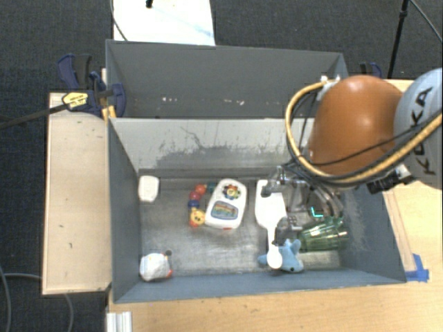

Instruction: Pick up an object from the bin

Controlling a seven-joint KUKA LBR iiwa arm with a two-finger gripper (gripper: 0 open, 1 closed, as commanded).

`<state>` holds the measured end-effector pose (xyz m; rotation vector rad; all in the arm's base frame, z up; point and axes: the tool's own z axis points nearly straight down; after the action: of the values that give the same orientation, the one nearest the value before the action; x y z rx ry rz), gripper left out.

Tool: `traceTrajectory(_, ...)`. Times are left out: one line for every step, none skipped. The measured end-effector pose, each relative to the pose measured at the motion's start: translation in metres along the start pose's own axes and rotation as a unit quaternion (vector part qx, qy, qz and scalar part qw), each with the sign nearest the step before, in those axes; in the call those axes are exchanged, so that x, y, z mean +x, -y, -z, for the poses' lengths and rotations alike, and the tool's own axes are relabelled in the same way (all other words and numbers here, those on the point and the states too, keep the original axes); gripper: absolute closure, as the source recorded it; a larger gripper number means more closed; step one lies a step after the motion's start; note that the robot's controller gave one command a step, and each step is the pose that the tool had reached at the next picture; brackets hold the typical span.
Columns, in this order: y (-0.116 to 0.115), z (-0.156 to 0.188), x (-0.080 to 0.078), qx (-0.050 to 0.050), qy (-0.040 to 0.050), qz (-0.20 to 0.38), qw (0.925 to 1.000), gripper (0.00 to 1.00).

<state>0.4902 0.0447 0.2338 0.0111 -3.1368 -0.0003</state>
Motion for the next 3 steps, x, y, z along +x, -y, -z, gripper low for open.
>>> traceTrajectory(0.000,0.003,-0.002,0.000,0.0039,-0.001,1.0000,0.00)
traceTrajectory(0.065,-0.063,-0.032,0.000,0.0063,0.043,0.9990,0.00)
traceTrajectory(0.106,-0.078,-0.027,0.000,0.0033,0.157,0.9876,0.00)
